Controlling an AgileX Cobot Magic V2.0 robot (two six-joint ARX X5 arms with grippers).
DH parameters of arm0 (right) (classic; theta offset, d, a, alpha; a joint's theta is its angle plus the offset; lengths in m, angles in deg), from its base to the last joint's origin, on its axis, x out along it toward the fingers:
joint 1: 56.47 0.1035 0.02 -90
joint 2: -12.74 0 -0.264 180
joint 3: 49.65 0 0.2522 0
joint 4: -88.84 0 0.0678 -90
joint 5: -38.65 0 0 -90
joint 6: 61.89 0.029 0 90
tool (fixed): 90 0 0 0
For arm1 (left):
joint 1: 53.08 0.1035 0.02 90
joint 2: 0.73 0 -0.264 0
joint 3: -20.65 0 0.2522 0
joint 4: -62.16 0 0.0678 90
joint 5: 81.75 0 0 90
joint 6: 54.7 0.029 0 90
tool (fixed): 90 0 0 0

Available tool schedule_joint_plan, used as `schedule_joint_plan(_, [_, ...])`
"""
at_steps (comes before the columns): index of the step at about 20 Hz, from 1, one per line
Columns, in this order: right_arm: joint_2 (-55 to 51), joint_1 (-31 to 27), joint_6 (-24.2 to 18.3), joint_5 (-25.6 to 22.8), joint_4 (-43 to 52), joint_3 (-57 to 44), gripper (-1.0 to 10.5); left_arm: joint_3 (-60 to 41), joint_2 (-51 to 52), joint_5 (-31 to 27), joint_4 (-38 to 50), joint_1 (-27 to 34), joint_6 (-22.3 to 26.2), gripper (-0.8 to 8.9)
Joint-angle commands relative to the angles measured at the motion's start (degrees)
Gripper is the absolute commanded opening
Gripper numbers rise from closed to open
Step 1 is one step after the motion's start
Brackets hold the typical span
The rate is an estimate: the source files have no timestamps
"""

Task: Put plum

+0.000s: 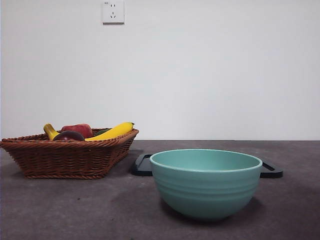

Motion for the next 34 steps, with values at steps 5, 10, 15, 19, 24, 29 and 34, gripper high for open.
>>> schedule_joint_plan(5, [0.96, -0.02, 0.94, 0.24, -5.70, 9.33, 0.1, 7.04, -4.15, 1.49, 0.31, 0.00, -1.60, 0.09])
schedule_joint_plan(10, [5.81, -0.02, -1.66, 3.19, -11.26, 17.05, 0.1, 14.14, -10.75, 6.40, -2.86, 0.00, -0.42, 0.09])
schedule_joint_plan(15, [14.36, -0.02, -7.54, 8.15, -19.74, 26.01, 0.1, 22.82, -18.69, 11.41, -8.55, 0.00, 4.66, 0.09])
schedule_joint_plan(19, [21.27, 0.13, -11.30, 12.28, -24.83, 32.17, 0.1, 29.42, -24.92, 17.09, -12.68, 0.00, 8.66, 0.09])
schedule_joint_plan(24, [29.48, 2.67, -14.32, 15.34, -30.88, 40.28, 0.1, 36.37, -32.41, 26.29, -18.93, -0.13, 13.86, 0.09])
schedule_joint_plan(29, [38.49, 8.24, -19.15, 16.68, -40.02, 48.74, 0.1, 43.15, -39.89, 30.73, -27.56, -2.16, 20.28, 0.09])
schedule_joint_plan(34, [46.77, 17.27, -22.38, 16.66, -46.05, 54.86, 0.1, 50.18, -45.83, 32.52, -36.79, -7.04, 25.83, 0.09])
